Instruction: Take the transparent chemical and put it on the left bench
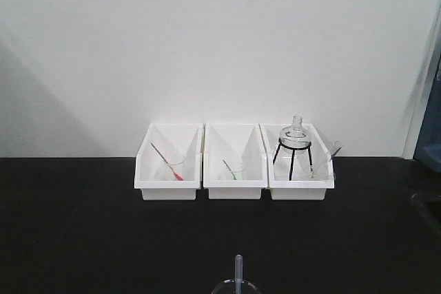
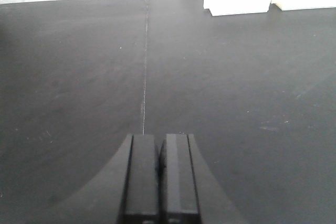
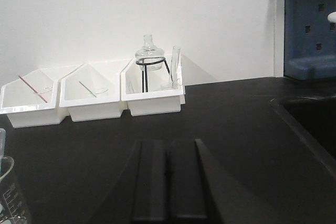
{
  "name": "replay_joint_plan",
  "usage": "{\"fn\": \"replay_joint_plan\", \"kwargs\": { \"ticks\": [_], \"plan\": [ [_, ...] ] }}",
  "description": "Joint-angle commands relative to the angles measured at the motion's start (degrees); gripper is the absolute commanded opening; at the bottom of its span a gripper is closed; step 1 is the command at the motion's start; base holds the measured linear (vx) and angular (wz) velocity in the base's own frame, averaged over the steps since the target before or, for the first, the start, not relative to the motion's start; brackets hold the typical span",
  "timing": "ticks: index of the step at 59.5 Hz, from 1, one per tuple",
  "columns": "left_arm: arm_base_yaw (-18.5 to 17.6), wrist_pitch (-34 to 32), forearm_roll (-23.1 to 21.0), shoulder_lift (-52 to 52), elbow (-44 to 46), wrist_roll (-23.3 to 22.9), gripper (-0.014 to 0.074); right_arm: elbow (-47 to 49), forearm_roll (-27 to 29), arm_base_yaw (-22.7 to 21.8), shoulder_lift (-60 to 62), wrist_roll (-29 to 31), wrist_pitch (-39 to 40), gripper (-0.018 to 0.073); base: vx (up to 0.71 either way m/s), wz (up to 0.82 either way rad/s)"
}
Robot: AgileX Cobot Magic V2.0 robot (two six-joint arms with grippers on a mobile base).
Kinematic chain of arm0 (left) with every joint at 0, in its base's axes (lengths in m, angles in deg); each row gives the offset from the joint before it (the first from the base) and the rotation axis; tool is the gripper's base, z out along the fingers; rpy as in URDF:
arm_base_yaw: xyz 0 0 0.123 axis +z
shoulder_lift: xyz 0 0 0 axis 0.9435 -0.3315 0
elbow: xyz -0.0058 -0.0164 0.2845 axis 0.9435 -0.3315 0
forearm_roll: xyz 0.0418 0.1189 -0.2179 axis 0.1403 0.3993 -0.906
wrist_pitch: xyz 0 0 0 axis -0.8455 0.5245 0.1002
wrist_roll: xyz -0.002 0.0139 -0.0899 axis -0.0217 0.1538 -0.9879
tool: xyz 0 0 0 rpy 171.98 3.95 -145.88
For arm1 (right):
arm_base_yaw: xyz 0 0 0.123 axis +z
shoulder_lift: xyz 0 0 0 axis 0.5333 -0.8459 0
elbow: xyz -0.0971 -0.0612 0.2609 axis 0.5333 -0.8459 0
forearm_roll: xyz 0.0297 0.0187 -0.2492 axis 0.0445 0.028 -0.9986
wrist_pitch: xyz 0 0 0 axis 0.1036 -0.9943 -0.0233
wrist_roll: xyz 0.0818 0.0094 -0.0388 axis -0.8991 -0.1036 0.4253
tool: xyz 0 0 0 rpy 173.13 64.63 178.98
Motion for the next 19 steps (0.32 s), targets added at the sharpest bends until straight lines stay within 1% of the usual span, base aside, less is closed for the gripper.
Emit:
{"fn": "replay_joint_plan", "kwargs": {
  "ticks": [1, 19],
  "plan": [
    [-0.10, -4.49, -0.04, 1.10, -0.93, -0.45, -0.0004, -0.55, 0.05, -0.33, 0.82, 0.38, 5.18, -0.0008, 0.00, 0.00],
    [-0.10, -4.49, -0.04, 1.10, -0.93, -0.45, -0.0004, -0.55, 0.05, -0.33, 0.82, 0.38, 5.18, -0.0008, 0.00, 0.00]
  ]
}}
